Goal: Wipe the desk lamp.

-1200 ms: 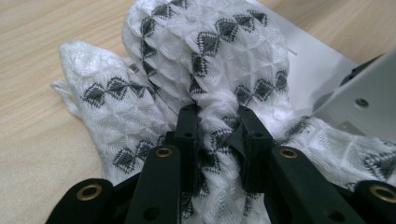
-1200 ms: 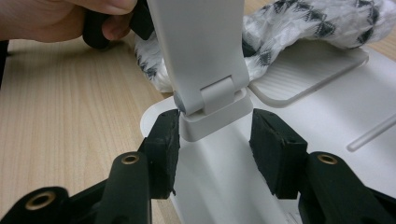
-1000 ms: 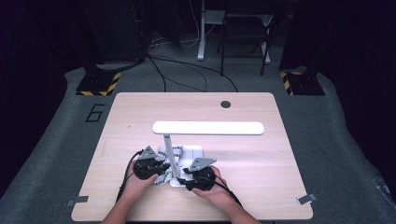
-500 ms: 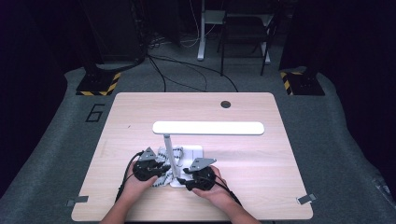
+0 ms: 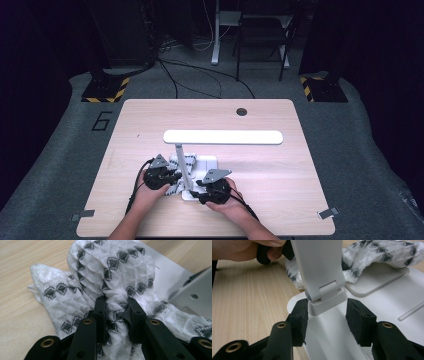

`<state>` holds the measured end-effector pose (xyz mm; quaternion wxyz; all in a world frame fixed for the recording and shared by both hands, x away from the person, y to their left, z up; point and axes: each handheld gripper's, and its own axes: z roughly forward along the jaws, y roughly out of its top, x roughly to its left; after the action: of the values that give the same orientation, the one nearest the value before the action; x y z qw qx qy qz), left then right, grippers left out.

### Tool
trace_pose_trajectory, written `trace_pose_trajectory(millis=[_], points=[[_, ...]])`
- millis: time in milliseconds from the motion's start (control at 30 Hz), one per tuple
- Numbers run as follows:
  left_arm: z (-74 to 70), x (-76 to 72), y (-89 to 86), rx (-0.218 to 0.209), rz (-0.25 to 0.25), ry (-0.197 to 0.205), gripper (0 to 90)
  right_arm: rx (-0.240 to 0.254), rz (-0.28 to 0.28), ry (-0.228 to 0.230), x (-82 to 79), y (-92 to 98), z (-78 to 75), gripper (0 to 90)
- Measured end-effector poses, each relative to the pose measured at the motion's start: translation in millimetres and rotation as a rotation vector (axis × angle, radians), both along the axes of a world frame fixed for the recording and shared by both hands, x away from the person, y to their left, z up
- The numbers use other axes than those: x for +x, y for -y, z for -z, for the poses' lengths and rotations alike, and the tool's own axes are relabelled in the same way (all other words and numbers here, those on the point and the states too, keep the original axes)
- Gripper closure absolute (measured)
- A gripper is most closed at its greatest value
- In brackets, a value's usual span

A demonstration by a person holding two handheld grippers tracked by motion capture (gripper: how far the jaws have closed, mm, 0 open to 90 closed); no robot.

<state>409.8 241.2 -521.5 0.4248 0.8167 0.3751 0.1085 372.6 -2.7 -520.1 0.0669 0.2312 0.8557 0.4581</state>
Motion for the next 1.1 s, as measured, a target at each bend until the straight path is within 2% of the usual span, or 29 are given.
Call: trace_pose_trajectory(millis=[133, 267, 367, 467, 533, 567, 600, 700, 833, 933, 1000, 1033, 1067, 1100], points=[[-0.3, 5.2, 0.9, 0.004, -0.014, 0.002, 73.0, 0.002, 0.001, -0.003, 0.0, 0.0, 0.0, 52.3], [-0.1, 11.0, 2.3, -0.010, -0.035, -0.007, 73.0, 0.001, 0.000, -0.001, 0.0, 0.0, 0.1, 52.3], [-0.7, 15.8, 2.0, 0.006, -0.043, 0.005, 73.0, 0.002, 0.000, -0.001, 0.0, 0.0, 0.1, 52.3], [1.2, 17.9, 2.2, -0.029, -0.080, -0.006, 73.0, 0.004, 0.001, 0.000, 0.0, -0.1, 0.2, 52.3], [0.5, 19.3, 2.5, -0.025, -0.089, -0.014, 73.0, 0.005, 0.001, -0.001, 0.0, 0.0, 0.3, 52.3], [-0.7, 21.0, 2.0, -0.010, -0.068, -0.012, 73.0, 0.007, 0.002, -0.003, -0.1, -0.1, 0.3, 52.3], [-1.3, 21.5, 3.0, -0.008, -0.072, -0.014, 73.0, 0.006, -0.006, 0.011, 1.1, 0.2, 0.5, 52.3], [-2.6, 24.6, 4.0, 0.004, -0.075, -0.016, 73.0, 0.006, -0.006, 0.009, 1.0, 0.1, 0.5, 52.3], [-1.4, 28.0, 4.5, -0.003, -0.092, -0.006, 73.0, 0.007, -0.005, 0.008, 1.0, 0.2, 0.5, 52.3], [-3.8, 29.0, 3.6, 0.017, -0.078, -0.009, 72.9, 0.008, -0.005, 0.007, 1.0, 0.2, 0.6, 52.3], [-5.0, 27.7, 4.2, -0.004, -0.097, -0.007, 72.9, 0.008, -0.004, 0.006, 0.9, 0.4, 0.5, 52.3], [-5.8, 27.8, 3.2, -0.004, -0.091, 0.001, 73.0, 0.008, -0.004, 0.006, 0.8, 0.4, 0.5, 52.3], [-7.1, 26.7, 2.6, -0.009, -0.092, -0.009, 73.0, 0.009, -0.004, 0.006, 0.8, 0.4, 0.6, 52.3], [-8.1, 26.6, 1.6, -0.002, -0.088, 0.004, 73.0, 0.009, -0.004, 0.006, 0.8, 0.5, 0.6, 52.3]])
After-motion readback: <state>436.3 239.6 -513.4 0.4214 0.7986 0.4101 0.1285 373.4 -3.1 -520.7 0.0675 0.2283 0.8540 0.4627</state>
